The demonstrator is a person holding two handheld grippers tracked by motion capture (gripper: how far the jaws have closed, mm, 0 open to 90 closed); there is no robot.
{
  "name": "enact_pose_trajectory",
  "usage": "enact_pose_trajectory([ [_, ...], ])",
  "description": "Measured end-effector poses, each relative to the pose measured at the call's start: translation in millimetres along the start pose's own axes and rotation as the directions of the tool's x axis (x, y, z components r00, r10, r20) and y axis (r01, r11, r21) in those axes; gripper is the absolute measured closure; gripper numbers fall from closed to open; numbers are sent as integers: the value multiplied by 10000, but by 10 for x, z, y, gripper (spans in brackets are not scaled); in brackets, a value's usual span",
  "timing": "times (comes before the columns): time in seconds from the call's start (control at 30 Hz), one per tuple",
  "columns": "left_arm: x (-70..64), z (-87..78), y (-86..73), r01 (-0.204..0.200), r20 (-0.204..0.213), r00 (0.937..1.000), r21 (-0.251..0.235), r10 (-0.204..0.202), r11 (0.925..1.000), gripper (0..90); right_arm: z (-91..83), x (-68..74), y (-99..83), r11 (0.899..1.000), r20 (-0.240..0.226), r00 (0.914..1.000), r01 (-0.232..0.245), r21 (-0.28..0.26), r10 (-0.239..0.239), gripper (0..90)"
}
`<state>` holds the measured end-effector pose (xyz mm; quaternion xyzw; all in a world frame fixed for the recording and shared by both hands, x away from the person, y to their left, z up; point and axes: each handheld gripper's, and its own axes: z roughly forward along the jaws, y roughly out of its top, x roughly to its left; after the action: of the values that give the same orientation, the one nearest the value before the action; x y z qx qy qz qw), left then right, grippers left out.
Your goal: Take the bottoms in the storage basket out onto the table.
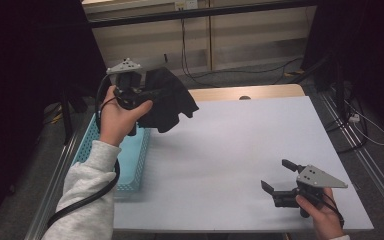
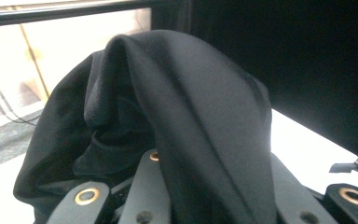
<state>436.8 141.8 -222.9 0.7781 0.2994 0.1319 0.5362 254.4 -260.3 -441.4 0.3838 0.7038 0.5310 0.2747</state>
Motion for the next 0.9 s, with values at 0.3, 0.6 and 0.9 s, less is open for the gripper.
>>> enact_pose_trajectory([
  [0.3,-243,126,27,-279,609,9978,256,263,9993,768,0,-4,-1,10000,-14,10000,5,9,-5,26],
  [0.6,11,682,-847,248,-162,9996,1900,-221,9815,201,16,10,8,9999,-48,10000,84,68,-83,26],
  [0.9,89,705,-1363,435,-750,9969,2456,-258,9684,130,166,5,48,9987,-99,9990,430,276,-427,26],
])
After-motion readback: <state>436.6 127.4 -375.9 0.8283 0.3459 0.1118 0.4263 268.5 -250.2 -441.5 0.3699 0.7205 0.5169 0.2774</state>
